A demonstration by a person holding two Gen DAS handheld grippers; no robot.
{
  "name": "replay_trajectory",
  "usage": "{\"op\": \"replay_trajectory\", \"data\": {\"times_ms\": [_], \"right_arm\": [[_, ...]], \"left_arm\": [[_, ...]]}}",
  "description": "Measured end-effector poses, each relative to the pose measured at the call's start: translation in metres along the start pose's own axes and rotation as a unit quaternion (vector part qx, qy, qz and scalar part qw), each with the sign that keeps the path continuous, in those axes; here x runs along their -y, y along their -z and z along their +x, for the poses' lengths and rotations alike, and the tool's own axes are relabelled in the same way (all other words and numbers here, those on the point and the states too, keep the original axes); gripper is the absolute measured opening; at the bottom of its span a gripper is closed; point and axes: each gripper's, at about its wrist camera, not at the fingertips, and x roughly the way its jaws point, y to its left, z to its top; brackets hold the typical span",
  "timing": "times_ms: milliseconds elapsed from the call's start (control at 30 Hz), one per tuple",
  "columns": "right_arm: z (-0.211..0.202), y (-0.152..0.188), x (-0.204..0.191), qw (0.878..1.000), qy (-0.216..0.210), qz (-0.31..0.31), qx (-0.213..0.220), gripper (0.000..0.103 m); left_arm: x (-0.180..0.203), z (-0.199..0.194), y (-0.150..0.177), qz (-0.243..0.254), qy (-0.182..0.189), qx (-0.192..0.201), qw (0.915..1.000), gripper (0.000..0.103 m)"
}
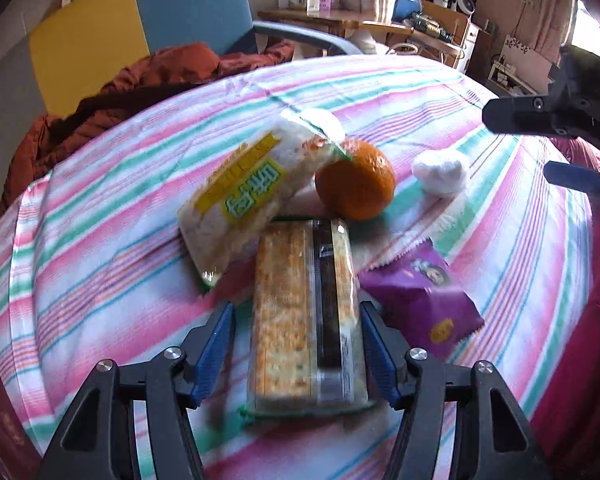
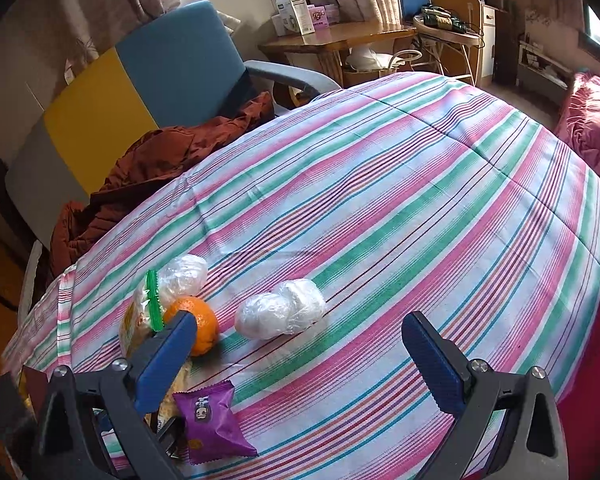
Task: Organize objects
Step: 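Grasp cracker pack with left gripper while right gripper grasps purple snack packet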
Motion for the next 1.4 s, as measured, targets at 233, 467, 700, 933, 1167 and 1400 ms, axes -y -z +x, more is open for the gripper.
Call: {"op": "replay_trajectory", "data": {"times_ms": [233, 467, 700, 933, 1167, 1400], "right_arm": [[0.008, 0.004, -0.007, 1.000, -0.005, -0.017, -0.023, 0.103], [0.012, 0.006, -0.008, 0.999, -0.002, -0.021, -0.035, 0.103], [0.005, 0.000, 0.013, 0.999, -0.017, 0.040, -0.019, 0.103], [0.011, 0.001, 0.028, 0.995, -0.026, 0.088, -0.037, 0.103], [0.014, 0.002, 0.024, 0.996, -0.021, 0.077, -0.044, 0.103], [0.025, 0.006, 0.009, 0.996, -0.025, 0.039, -0.070, 0.103]], "left_arm": [[-0.005, -0.001, 0.008, -0.006, 0.016, 0.030, 0.9994, 0.065], [-0.003, -0.001, 0.009, 0.002, 0.011, 0.030, 0.9995, 0.065], [-0.004, 0.000, 0.010, 0.002, 0.007, 0.037, 0.9993, 0.065], [-0.004, -0.001, 0.012, 0.003, 0.005, 0.040, 0.9992, 0.065], [-0.003, -0.003, 0.014, 0.003, 0.000, 0.042, 0.9991, 0.062], [-0.006, -0.011, 0.024, -0.006, -0.002, 0.044, 0.9990, 0.051]]}}
